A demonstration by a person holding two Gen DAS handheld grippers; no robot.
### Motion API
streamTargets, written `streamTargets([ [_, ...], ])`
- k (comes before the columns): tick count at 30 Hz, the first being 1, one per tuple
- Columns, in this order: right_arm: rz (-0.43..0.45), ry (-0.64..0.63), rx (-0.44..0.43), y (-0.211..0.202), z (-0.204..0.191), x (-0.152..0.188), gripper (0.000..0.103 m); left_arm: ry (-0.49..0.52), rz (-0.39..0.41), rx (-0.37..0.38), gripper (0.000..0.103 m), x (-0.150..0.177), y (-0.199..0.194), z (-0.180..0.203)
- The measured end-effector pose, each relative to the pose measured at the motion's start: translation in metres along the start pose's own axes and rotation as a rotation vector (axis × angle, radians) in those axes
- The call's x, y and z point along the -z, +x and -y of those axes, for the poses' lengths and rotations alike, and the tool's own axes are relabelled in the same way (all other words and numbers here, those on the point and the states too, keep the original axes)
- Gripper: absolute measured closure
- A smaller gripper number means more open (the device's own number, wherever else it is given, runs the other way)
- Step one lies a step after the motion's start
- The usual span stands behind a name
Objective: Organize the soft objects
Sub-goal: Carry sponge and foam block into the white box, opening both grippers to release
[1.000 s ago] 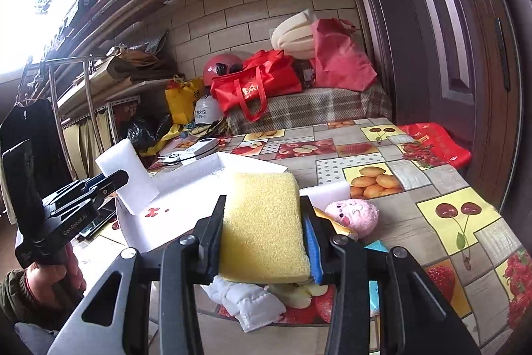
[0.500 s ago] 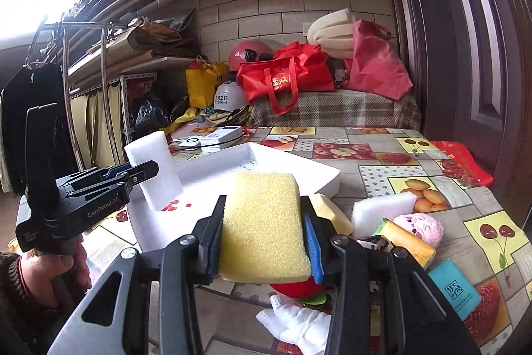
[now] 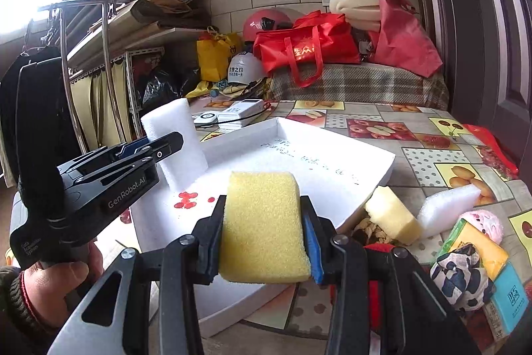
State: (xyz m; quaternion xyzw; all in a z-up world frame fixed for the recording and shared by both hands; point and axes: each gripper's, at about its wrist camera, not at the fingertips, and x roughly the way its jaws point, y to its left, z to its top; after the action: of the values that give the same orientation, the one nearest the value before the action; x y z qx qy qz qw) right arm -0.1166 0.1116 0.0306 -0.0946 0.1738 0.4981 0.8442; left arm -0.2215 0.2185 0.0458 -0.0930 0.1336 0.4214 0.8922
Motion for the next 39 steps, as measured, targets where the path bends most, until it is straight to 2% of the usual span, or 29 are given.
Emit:
streamTargets([
  [6, 0.008, -0.024, 0.041, 0.020, -0.009, -0.010, 0.062, -0.007, -0.024, -0.008, 0.083, -0.005, 0.016, -0.002],
  [16, -0.032, 0.053, 0.108, 0.056, 0.005, -0.025, 0.061, -0.033, -0.067, -0.030, 0.083, -0.012, 0.044, -0.008],
  [30, -0.034, 0.056, 0.119, 0.058, 0.004, -0.027, 0.061, -0.034, -0.076, -0.050, 0.083, -0.012, 0.050, -0.011],
  [31, -0.038, 0.054, 0.118, 0.059, 0.004, -0.027, 0.057, -0.035, -0.074, -0.056, 0.083, -0.012, 0.050, -0.011],
  [33, -0.049, 0.051, 0.123, 0.061, 0.004, -0.027, 0.026, -0.044, -0.068, -0.076, 0.082, -0.012, 0.049, -0.012],
  [34, -0.049, 0.057, 0.141, 0.062, 0.005, -0.027, 0.012, -0.051, -0.064, -0.084, 0.074, -0.012, 0.048, -0.014],
  [35, -0.045, 0.070, 0.141, 0.061, 0.007, -0.027, 0.010, -0.058, -0.061, -0.095, 0.052, -0.012, 0.047, -0.015],
  [36, -0.041, 0.079, 0.134, 0.060, 0.010, -0.026, 0.009, -0.068, -0.054, -0.116, 0.039, -0.012, 0.046, -0.017],
  [37, -0.036, 0.091, 0.134, 0.058, 0.012, -0.026, 0.007, -0.085, -0.040, -0.138, 0.018, -0.012, 0.043, -0.020],
  [38, -0.032, 0.103, 0.134, 0.057, 0.014, -0.026, 0.001, -0.101, -0.028, -0.146, 0.006, -0.012, 0.040, -0.023],
  [39, -0.030, 0.114, 0.133, 0.057, 0.016, -0.025, 0.000, -0.110, -0.018, -0.147, 0.002, -0.011, 0.038, -0.025],
])
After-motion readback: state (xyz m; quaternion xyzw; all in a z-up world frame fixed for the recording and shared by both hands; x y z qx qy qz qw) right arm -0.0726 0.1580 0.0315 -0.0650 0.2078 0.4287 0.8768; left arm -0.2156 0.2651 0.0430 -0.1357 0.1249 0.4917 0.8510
